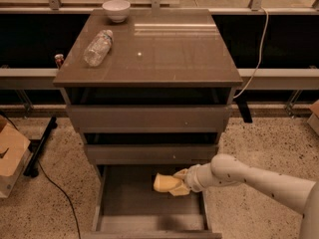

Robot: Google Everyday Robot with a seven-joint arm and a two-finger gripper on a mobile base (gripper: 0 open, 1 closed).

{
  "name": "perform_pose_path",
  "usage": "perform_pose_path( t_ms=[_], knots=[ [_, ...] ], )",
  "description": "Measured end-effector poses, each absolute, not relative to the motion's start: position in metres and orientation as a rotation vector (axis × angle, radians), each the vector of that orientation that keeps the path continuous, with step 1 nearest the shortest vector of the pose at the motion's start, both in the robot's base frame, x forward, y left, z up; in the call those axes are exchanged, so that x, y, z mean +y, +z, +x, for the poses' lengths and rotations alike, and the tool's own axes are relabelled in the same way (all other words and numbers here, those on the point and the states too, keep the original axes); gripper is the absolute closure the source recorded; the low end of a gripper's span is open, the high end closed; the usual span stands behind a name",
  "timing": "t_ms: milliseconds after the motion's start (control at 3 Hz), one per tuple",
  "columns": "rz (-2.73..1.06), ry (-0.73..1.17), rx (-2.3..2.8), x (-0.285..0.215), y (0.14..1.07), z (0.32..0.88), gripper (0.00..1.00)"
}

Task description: Place sponge into bottom drawer

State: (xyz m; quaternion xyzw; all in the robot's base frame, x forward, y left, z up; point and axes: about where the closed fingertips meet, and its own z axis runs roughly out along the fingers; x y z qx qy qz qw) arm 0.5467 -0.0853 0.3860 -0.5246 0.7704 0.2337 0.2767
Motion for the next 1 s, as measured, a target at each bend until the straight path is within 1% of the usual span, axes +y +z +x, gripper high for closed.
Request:
perform_pose_path(
  t_ms=[333,667,1000],
  knots=[
    [-1.350,0.693,2.081,-0.084,0.334,0.544,1.00],
    [-1.349,0.689,2.089,-0.082,0.326,0.545,1.00],
    [-1.361,0.695,2.088,-0.079,0.290,0.552,1.00]
  ],
)
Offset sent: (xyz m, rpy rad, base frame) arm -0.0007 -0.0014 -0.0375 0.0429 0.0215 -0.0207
